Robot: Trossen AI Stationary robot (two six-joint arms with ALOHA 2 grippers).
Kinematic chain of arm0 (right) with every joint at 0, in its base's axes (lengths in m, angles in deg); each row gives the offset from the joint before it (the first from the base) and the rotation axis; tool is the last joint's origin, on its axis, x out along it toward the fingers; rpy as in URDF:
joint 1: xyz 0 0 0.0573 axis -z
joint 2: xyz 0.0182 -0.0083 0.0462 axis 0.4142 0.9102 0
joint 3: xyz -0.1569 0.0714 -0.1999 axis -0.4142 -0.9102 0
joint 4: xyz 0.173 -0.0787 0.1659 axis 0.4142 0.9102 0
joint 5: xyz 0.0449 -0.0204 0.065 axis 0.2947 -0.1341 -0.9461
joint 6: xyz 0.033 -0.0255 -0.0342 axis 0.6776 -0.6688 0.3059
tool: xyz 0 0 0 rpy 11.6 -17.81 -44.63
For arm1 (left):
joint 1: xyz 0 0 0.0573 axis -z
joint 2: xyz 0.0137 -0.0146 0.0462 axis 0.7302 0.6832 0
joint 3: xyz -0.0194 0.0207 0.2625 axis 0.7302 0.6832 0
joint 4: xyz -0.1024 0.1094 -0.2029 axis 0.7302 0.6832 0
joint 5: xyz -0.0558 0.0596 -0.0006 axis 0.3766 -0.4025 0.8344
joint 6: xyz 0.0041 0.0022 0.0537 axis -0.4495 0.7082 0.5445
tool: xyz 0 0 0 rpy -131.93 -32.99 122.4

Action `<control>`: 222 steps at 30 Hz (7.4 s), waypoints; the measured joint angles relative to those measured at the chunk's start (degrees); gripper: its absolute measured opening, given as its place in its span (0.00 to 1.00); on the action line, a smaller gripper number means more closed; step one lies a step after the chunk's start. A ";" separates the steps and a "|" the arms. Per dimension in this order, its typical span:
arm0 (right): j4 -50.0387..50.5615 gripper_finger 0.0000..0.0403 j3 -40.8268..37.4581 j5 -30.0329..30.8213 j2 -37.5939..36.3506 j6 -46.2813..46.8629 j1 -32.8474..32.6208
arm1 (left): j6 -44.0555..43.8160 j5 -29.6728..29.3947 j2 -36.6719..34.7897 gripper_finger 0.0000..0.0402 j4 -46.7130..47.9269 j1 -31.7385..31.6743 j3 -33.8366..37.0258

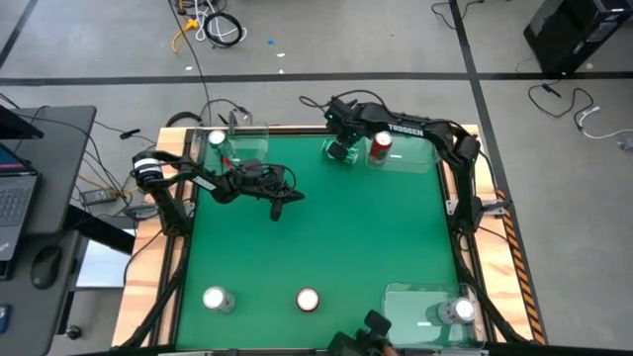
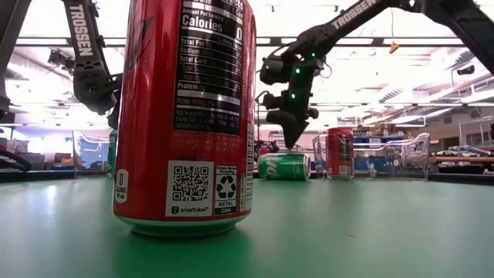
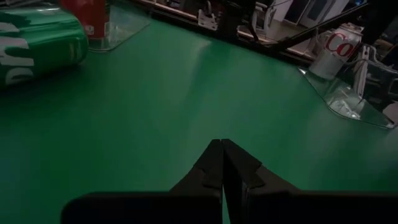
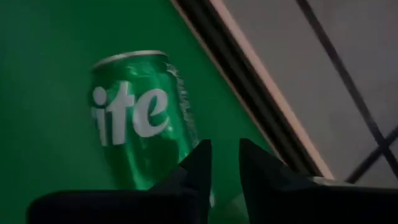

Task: Sort soda cans
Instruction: Put the green soda can into the top left transparent bin

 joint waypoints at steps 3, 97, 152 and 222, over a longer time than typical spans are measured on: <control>0.20 0.11 0.23 -5.93 -0.28 0.03 -0.16 | 0.00 0.01 0.00 0.00 -0.01 0.02 0.00; 9.76 0.72 3.82 -14.02 7.19 -10.61 -13.86 | 0.02 7.98 -0.50 0.00 -5.83 0.03 0.00; -120.32 0.72 -53.12 2.72 4.63 6.41 -25.38 | -9.04 23.32 -0.70 0.02 -28.02 -9.40 -1.66; -81.84 0.85 -53.25 -0.67 -25.83 5.42 -30.74 | 12.00 4.61 -0.68 0.88 1.74 -0.96 -0.42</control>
